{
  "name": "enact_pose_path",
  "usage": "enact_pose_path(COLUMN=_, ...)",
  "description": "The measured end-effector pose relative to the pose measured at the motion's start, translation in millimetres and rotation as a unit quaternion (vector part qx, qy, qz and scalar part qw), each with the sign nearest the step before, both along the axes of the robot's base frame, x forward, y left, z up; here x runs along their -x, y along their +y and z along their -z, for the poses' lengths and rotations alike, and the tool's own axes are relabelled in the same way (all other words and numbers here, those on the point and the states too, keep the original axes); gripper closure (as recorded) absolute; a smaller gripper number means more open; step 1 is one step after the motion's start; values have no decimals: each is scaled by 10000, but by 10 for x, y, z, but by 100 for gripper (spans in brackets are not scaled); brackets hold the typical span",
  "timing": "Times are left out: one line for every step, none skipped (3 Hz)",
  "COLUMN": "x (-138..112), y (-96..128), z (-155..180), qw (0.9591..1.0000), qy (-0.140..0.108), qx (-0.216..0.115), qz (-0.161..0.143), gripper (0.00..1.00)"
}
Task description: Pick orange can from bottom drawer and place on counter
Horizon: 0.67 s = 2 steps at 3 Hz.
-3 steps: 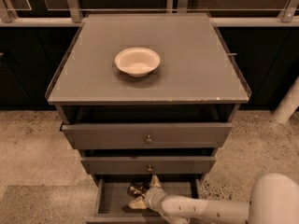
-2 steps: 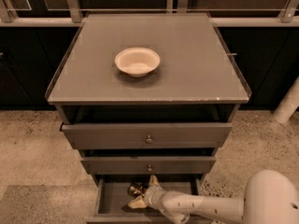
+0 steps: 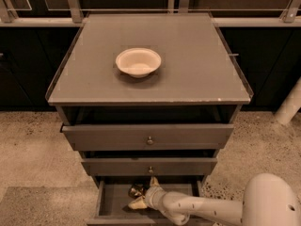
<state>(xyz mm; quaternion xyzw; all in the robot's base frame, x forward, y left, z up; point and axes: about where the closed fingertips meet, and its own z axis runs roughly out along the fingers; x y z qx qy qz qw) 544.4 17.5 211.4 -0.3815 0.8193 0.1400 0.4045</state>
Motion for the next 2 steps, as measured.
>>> enact_pose_path(x=-124, y=17, z=148, qw=10000, qy=11, qx=-86, qz=31, gripper=0)
enact_pose_path(x=-220, y=18, z=323, qw=9998, qy=110, qx=-119, qz=67, gripper=0)
